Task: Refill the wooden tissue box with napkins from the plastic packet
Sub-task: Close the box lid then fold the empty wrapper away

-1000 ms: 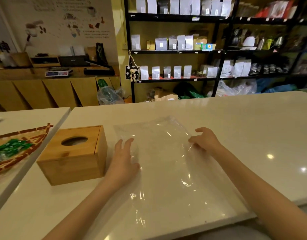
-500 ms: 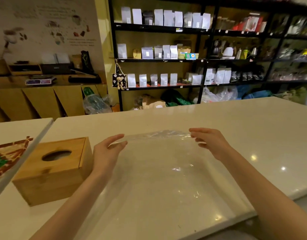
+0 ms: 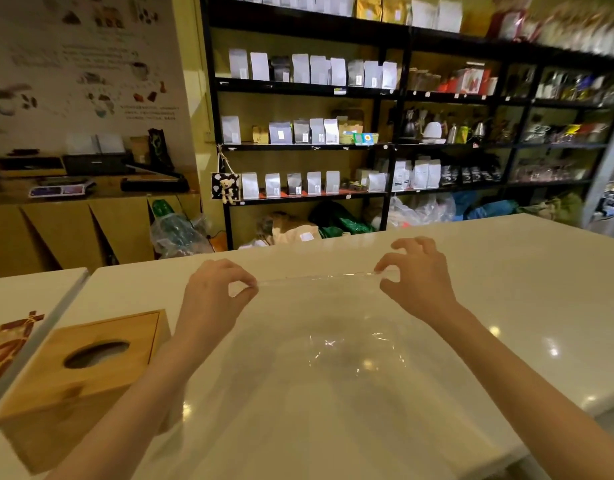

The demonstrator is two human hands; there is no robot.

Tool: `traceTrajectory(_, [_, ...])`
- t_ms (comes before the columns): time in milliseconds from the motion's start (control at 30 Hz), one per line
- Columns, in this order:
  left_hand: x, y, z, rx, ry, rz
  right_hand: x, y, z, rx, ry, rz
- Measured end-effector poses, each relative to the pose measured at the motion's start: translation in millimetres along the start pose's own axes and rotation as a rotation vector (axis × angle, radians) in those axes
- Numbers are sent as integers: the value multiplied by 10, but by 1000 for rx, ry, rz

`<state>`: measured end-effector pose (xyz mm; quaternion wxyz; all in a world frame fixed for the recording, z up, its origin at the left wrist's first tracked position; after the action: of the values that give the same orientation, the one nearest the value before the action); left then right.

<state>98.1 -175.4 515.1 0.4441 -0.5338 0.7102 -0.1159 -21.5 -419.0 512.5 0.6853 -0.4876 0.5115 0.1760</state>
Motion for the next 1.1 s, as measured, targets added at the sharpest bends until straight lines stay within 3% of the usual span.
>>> traceTrajectory(100, [-23,-61,-186,78,8,15,-131,53,463,-246,-7,4])
traceTrajectory(267, [-216,-141,-398,99,121,-32,-178,-11,830,-305,-166,78])
traceTrajectory(400, [-406,-206,-135,-145,385,-54,-299,-179,738,-256,-485,121])
traceTrajectory(600, [-287,-242,507,-572,726,14,-256,-295,606,-91,-1058,360])
traceTrajectory(700, [-54,-187,519,-631,988,294,-16,-259,649,49,-1304,494])
traceTrajectory(800, [130,-100,376,-591,1068,536,225,-190,756,176,-1491,599])
traceTrajectory(933, [108,-122,399,-541,1017,474,446,-118,832,276,-1583,650])
traceTrajectory(1100, [15,-130,540,-607,1040,312,535,-53,829,291,-1584,662])
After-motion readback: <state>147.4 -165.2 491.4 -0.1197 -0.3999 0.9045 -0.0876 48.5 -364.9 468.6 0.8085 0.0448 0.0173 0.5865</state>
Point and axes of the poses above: each hand's wrist, its own y-axis away from the middle knuckle, its own x-axis out of the palm, z = x × y, the point moved 9 cm from there along -y, towards the middle knuckle, and after that the axes turned 14 degrees about y, right-handed, at the moved point
